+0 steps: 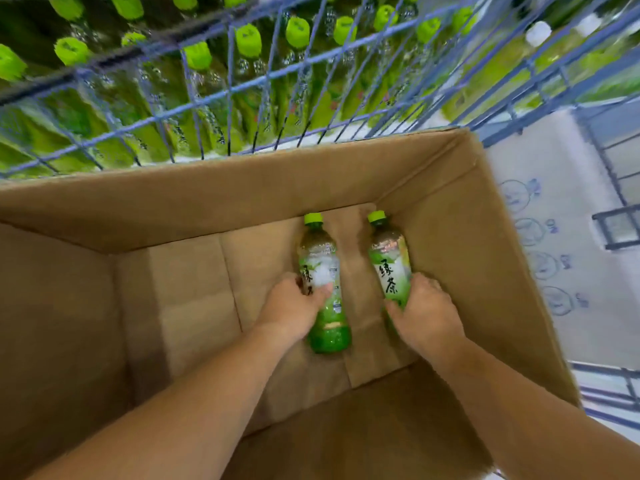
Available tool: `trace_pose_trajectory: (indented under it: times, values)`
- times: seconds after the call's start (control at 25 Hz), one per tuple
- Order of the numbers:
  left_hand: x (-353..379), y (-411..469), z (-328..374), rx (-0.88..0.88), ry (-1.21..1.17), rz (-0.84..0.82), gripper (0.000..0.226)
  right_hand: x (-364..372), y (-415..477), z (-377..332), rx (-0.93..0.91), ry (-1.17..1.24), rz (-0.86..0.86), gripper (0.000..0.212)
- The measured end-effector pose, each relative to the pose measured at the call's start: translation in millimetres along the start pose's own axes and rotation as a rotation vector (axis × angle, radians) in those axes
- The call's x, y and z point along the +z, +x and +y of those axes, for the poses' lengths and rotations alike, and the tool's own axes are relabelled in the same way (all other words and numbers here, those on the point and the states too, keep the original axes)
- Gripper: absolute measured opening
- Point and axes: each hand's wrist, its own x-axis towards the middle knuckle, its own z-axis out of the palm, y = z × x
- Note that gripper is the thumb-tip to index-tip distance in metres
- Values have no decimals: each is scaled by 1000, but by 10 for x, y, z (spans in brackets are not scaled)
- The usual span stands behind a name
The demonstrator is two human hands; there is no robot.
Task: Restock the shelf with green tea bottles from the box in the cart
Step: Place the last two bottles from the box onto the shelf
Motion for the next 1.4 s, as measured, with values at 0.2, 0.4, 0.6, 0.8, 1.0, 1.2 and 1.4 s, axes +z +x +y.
trace_pose_trajectory:
  times: [0.2,0.4,0.6,0.8,1.0,1.2,1.4]
  values:
    - [197,22,230,-112,-22,4,25,-54,137,-16,1,-75,-57,58]
    - [192,-5,302,-160,46,-14,27,-85,262,-20,66,-3,-142,47]
    - [108,-144,110,-71,146,34,51,42,318,75,159,357,-266,36]
    - [-66,-191,-50,-97,108,21,58,203,214,22,248,683,-322,36]
    - [-374,-325,-48,-9,68,-78,45,130,-128,-107,277,910,-277,36]
    - [-896,-849,187,38,46,-82,47,-293,-812,-402,259,1075,-188,33]
    - [-1510,-1622,521,65,-34,-39,49,-860,-1585,-755,206,1112,-80,33]
